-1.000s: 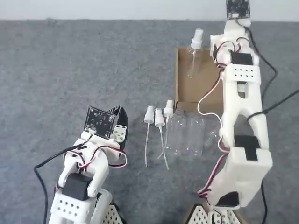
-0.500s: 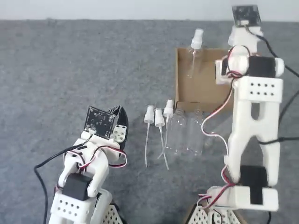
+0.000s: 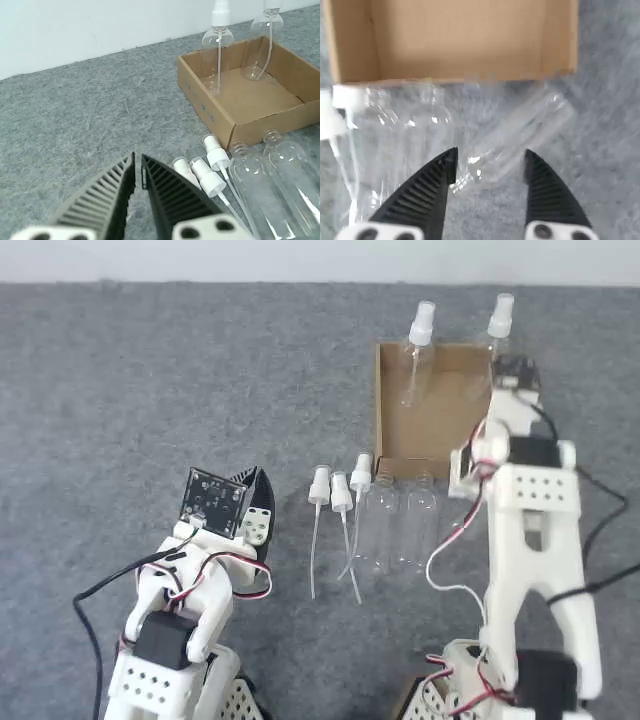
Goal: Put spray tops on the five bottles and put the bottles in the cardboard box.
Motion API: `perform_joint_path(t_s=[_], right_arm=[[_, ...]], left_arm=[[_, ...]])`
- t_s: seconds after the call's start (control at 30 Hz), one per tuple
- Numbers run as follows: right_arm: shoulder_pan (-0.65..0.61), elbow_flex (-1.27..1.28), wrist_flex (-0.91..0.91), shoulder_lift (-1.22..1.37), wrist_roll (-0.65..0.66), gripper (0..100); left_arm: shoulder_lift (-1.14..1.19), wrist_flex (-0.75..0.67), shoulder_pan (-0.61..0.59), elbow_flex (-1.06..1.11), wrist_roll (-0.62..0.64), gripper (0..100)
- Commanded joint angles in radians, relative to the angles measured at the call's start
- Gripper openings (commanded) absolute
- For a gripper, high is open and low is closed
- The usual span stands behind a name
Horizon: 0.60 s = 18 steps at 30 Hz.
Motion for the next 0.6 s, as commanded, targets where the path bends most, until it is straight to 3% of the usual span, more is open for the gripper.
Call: perform_joint_path(t_s=[0.0,0.33,0.57], right_arm=[[0.007,0.063,-0.065,-0.068,-0.087,20.4],[0.031,0.123,-0.24,0.107,-0.269,20.6],[0.18,0.114,-0.236,0.154,-0.275,20.4]], left_arm=[[-0.012,-0.029,-0.003,-0.002,-0.008,1],[-0.012,-0.029,-0.002,-0.001,-0.008,1],[-0.012,-0.029,0.003,-0.001,-0.008,1]])
